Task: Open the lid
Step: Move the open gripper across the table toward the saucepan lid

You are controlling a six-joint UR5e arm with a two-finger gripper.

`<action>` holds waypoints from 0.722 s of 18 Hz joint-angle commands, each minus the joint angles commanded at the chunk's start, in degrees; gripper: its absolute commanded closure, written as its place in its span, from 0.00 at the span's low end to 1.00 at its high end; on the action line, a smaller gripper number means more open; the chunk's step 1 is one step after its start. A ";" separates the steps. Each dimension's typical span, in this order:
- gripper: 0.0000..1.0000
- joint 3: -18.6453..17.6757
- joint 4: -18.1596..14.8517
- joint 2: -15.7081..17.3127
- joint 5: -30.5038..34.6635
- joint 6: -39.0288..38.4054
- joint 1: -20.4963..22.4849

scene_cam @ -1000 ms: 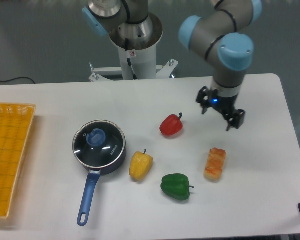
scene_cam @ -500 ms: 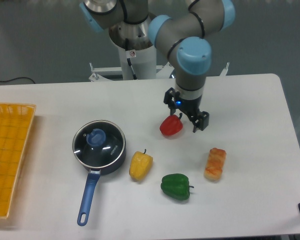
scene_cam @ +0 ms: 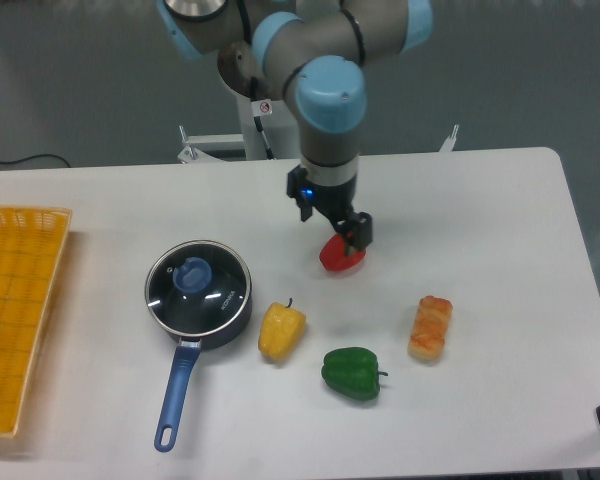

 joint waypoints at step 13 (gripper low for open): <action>0.00 1.66 0.17 -3.07 2.82 -6.34 -8.71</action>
